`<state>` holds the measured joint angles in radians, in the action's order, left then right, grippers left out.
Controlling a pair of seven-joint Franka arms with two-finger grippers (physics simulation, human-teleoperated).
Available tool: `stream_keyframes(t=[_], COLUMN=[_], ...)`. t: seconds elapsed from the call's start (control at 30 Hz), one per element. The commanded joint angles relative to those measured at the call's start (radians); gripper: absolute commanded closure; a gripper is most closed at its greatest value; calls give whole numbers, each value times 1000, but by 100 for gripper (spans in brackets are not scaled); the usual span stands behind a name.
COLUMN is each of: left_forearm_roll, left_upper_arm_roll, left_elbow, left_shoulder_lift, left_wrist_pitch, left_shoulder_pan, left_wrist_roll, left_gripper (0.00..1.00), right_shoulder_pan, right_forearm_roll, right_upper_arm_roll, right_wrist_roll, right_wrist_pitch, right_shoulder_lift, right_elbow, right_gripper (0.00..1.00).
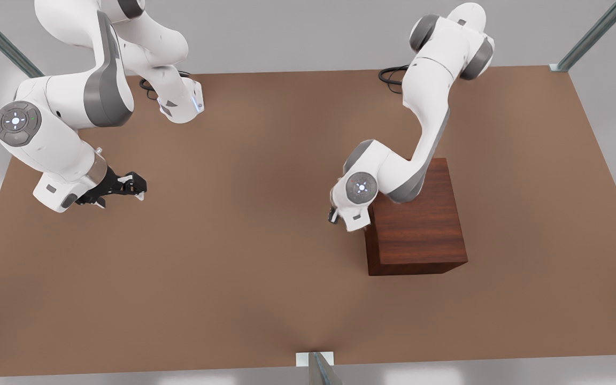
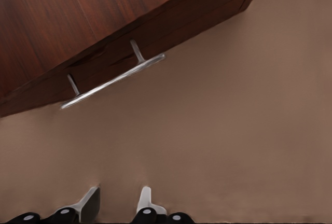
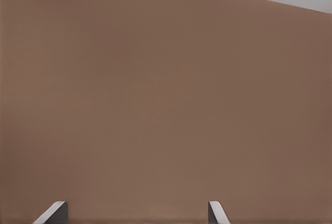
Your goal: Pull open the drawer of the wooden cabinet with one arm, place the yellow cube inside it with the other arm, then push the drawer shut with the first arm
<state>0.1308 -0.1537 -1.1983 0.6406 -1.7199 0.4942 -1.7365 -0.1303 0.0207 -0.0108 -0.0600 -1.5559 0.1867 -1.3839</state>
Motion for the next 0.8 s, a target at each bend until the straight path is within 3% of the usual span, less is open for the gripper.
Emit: stream_keyframes(t=[0.0,0.13,0.27,0.33,0.77], left_forearm_roll=[15,-108,-183,-178,-183], left_upper_arm_roll=[-12,-1,17,97,97], left_elbow=[31,31,16,-4,-24], left_shoulder_lift=[-64,-225,-394,-430,-392], left_wrist_pitch=[86,270,350,339,326], left_shoulder_pan=[-78,-428,-540,-457,-442], left_wrist_roll=[284,1455,1844,1859,1867], left_gripper=[0,0,0,0,0], right_shoulder_pan=[0,0,0,0,0], right_forearm_roll=[-1,-1,-1,-1,18], right_upper_arm_roll=[0,0,0,0,2], right_wrist_roll=[-12,-11,-12,-9,-17], right_wrist_pitch=[0,0,0,0,2], right_shoulder_lift=[-1,-1,-1,-1,-3], right_elbow=[0,0,2,2,13], right_gripper=[0,0,0,0,0])
